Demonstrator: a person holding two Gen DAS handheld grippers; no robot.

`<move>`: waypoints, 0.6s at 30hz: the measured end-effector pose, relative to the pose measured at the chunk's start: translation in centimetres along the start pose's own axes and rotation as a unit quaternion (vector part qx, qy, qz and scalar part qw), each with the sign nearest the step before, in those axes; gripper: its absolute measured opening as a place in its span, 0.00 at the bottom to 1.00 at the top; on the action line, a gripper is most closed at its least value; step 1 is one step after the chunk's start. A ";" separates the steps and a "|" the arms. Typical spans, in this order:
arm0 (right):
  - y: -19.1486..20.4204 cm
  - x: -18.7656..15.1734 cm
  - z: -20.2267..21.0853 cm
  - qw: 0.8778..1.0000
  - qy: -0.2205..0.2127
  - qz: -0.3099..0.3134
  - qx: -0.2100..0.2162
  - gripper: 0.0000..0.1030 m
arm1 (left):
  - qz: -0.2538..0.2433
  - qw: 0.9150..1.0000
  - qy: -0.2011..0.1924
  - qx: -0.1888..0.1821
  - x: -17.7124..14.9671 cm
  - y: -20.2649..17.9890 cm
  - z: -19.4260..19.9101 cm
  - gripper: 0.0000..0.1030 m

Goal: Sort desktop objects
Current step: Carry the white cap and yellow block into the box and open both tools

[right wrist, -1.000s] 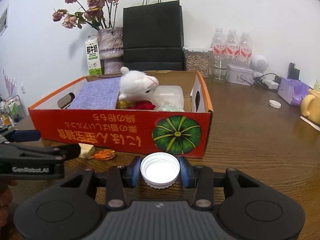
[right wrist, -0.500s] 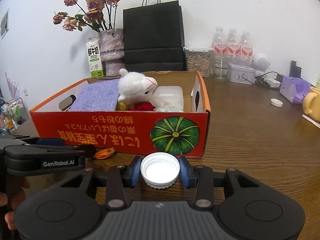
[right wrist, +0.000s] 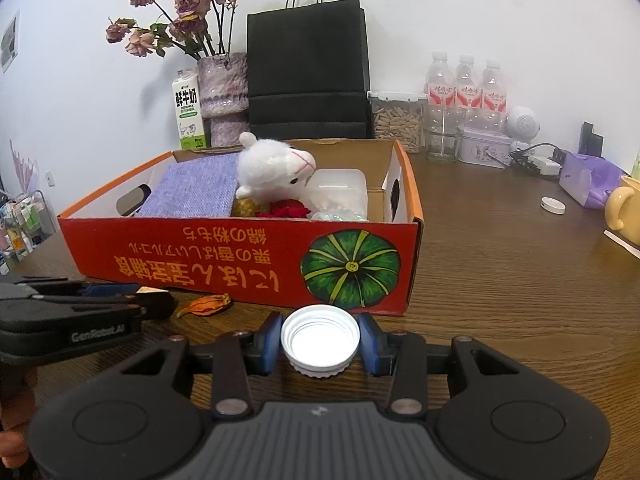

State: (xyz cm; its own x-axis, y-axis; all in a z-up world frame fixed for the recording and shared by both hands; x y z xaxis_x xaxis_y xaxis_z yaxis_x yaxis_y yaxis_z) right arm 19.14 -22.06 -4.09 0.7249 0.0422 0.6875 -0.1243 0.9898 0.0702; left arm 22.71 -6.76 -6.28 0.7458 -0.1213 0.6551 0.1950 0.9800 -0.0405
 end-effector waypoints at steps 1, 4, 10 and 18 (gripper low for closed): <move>0.1 0.0 0.1 1.000 -0.002 0.002 0.003 0.38 | 0.001 1.000 -0.001 -0.003 -0.1 0.1 0.2 0.31; 0.4 0.0 0.4 1.000 -0.010 0.009 0.002 0.38 | 0.006 1.000 -0.007 -0.005 -0.3 0.6 0.7 0.31; 1.2 0.1 1.6 0.998 -0.044 0.035 0.005 0.38 | 0.010 1.000 -0.022 -0.009 -0.6 1.6 2.2 0.31; 2.9 0.4 3.7 0.993 -0.100 0.060 0.024 0.38 | 0.001 0.997 -0.073 -0.013 0.7 2.1 5.2 0.31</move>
State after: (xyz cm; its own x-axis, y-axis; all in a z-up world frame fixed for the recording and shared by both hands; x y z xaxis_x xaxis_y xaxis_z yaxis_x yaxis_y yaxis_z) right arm 16.57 -19.64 -0.90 0.5548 0.1274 0.8222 -0.2369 0.9715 0.0094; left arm 20.33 -3.93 -2.05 0.6453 -0.0936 0.7582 0.2123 0.9753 -0.0602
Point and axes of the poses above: each gripper's, at about its wrist camera, not at the fingertips, and z roughly against the way its jaws point, y to its left, x to its top, the point moved 7 cm from there along -z, roughly the way its jaws point, and after that the axes turned 13 degrees about y, right-handed, at the moved point
